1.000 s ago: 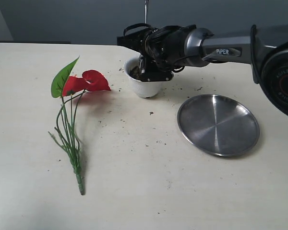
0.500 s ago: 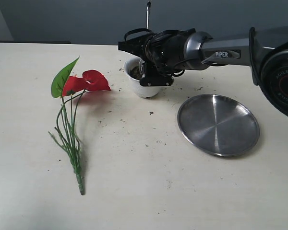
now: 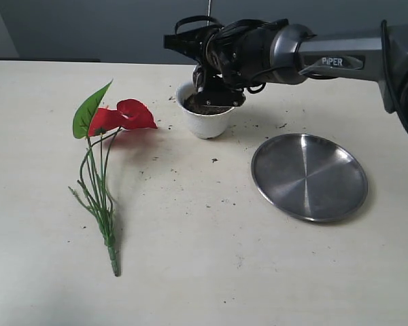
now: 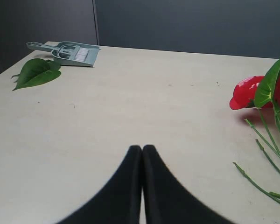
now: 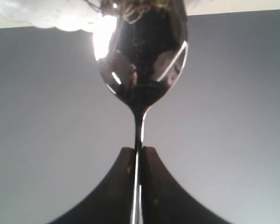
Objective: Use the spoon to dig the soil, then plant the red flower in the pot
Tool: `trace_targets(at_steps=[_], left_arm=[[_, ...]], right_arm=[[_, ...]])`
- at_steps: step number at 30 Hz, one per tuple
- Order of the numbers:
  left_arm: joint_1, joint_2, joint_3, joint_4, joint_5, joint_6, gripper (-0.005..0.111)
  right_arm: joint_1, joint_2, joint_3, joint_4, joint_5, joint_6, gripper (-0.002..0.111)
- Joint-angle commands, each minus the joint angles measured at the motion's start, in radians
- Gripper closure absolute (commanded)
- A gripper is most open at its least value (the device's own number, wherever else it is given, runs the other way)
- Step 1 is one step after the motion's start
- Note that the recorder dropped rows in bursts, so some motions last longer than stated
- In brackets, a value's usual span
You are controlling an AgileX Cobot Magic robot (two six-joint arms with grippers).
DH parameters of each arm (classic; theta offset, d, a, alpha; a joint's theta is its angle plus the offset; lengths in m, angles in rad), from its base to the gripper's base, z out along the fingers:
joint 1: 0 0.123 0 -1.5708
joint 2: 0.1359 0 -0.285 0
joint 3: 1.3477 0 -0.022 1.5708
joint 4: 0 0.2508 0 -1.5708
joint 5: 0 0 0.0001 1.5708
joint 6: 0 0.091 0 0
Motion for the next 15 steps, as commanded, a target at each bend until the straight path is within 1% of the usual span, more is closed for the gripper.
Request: trace_targets(at_steps=[1, 4, 8, 12, 15], left_arm=[[-0.007, -0.004, 0.005, -0.009, -0.007, 0.0, 0.106], [-0.007, -0.004, 0.005, -0.009, -0.007, 0.0, 0.106], [-0.007, -0.004, 0.005, -0.009, -0.007, 0.0, 0.106], [-0.007, -0.004, 0.005, -0.009, -0.007, 0.0, 0.106], [-0.007, -0.004, 0.005, -0.009, -0.007, 0.0, 0.106]], right_arm=[[-0.001, -0.026, 0.002, 0.009, 0.015, -0.004, 0.109], [-0.001, -0.028, 0.002, 0.009, 0.032, 0.01, 0.109], [-0.001, -0.028, 0.002, 0.009, 0.045, 0.161, 0.109], [-0.001, -0.028, 0.002, 0.009, 0.063, 0.221, 0.109], [-0.001, -0.028, 0.002, 0.022, 0.072, 0.306, 0.109]])
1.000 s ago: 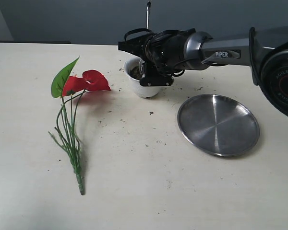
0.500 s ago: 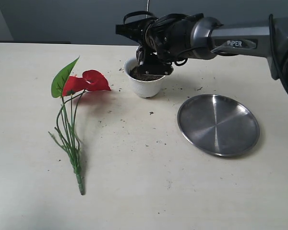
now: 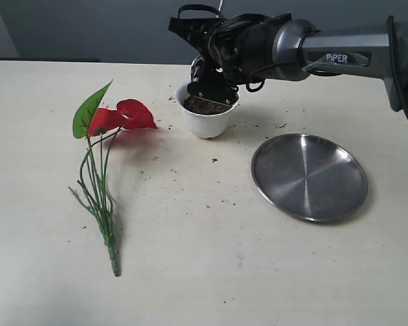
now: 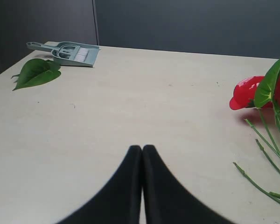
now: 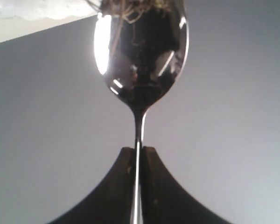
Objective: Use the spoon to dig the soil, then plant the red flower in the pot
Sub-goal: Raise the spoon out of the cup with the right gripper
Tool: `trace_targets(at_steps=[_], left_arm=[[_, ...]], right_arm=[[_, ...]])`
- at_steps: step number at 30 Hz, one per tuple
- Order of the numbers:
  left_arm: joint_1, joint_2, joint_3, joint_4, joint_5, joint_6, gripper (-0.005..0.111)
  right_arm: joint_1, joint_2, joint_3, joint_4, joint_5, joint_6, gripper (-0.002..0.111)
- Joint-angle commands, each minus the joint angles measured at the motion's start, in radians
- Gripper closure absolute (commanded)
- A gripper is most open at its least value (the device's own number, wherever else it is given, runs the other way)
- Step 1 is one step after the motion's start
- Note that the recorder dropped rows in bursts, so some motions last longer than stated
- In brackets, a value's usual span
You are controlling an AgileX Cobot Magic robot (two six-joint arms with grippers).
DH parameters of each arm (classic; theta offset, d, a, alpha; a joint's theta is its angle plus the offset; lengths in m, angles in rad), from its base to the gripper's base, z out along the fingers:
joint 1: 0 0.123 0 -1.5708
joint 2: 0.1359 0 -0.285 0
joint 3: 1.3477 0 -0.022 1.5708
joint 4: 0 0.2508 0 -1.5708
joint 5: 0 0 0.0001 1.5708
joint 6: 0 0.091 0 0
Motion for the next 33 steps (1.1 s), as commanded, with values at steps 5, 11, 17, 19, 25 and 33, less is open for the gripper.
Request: trace_targets(at_steps=[5, 11, 17, 19, 25, 33], left_arm=[[-0.007, -0.004, 0.005, -0.009, -0.007, 0.0, 0.106], [-0.007, -0.004, 0.005, -0.009, -0.007, 0.0, 0.106], [-0.007, -0.004, 0.005, -0.009, -0.007, 0.0, 0.106], [-0.007, -0.004, 0.005, -0.009, -0.007, 0.0, 0.106], [-0.007, -0.004, 0.005, -0.009, -0.007, 0.0, 0.106], [-0.007, -0.004, 0.005, -0.009, -0.007, 0.0, 0.106]], right_arm=[[-0.003, -0.009, 0.002, 0.015, 0.103, 0.145, 0.109], [-0.003, -0.009, 0.002, 0.059, 0.147, 0.264, 0.109], [-0.003, -0.009, 0.002, 0.153, 0.145, 0.316, 0.109], [-0.003, -0.009, 0.002, 0.156, 0.145, 0.339, 0.109], [-0.003, -0.009, 0.002, 0.156, 0.155, 0.467, 0.109], [-0.003, -0.009, 0.002, 0.169, 0.247, 0.597, 0.109]])
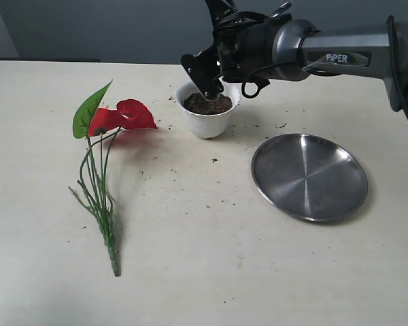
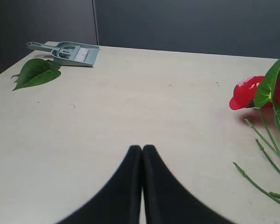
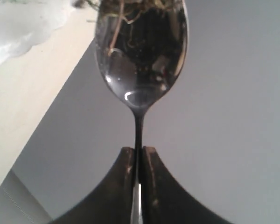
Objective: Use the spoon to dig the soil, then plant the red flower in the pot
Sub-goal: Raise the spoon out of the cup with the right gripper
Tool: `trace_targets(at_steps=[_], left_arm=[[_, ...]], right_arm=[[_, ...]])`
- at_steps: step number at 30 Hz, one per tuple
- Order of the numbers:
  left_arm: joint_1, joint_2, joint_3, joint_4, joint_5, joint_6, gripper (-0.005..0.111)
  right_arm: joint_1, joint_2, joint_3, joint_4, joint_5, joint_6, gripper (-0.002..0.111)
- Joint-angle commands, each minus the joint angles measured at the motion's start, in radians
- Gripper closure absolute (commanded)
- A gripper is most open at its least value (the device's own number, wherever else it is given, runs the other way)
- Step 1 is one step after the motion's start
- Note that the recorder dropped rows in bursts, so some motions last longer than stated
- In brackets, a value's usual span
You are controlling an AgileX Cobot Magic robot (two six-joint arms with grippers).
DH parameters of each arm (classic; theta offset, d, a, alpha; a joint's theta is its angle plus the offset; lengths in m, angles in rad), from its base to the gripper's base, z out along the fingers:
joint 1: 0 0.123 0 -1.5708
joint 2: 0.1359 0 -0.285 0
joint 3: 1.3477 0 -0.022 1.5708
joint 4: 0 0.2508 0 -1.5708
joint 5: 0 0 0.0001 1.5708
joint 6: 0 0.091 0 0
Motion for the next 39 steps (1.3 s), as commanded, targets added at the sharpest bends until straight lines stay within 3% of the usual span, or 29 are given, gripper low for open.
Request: trace_targets(at_steps=[1, 22, 39], left_arm=[[-0.007, -0.004, 0.005, -0.009, -0.007, 0.0, 0.106], [-0.007, -0.004, 0.005, -0.009, -0.007, 0.0, 0.106], [-0.007, -0.004, 0.005, -0.009, -0.007, 0.0, 0.106]], right_arm=[[-0.003, -0.009, 0.002, 0.031, 0.05, 0.083, 0.109], [-0.003, -0.009, 0.002, 0.358, 0.077, 0.249, 0.109], [-0.003, -0.009, 0.002, 0.383, 0.054, 0.249, 0.109]])
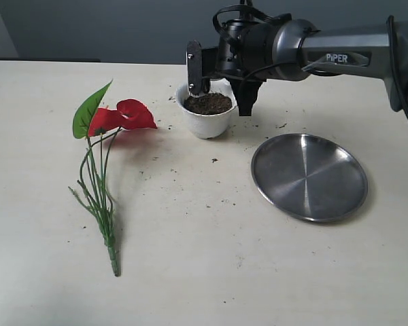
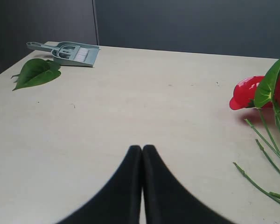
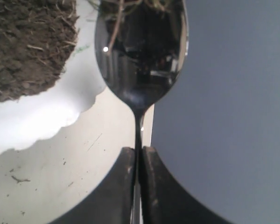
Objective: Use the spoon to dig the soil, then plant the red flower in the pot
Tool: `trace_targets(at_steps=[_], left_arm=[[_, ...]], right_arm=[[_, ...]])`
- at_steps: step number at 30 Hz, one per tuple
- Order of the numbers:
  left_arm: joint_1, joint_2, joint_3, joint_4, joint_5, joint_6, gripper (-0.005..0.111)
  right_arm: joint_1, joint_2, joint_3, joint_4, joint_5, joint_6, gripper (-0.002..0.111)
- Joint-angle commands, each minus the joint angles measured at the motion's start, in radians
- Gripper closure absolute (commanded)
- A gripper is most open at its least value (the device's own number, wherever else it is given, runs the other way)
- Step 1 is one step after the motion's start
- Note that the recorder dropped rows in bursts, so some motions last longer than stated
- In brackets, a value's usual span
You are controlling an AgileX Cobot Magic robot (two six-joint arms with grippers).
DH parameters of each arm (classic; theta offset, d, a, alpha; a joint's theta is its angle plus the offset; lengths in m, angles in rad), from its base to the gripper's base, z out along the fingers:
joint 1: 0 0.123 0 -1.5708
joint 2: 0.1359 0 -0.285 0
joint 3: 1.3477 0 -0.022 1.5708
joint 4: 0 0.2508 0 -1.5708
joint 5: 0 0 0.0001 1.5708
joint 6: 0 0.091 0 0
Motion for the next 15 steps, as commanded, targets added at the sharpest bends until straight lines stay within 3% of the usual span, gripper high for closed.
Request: trace_targets(at_steps=[1, 15], left_arm=[[-0.007, -0.004, 0.005, -0.009, -0.007, 0.0, 0.106], [-0.007, -0.004, 0.005, -0.009, -0.007, 0.0, 0.106]], right_arm=[[-0.003, -0.009, 0.002, 0.002, -0.025, 0.003, 0.109], [-0.003, -0.009, 0.002, 0.002, -0.286, 0.003, 0.109]])
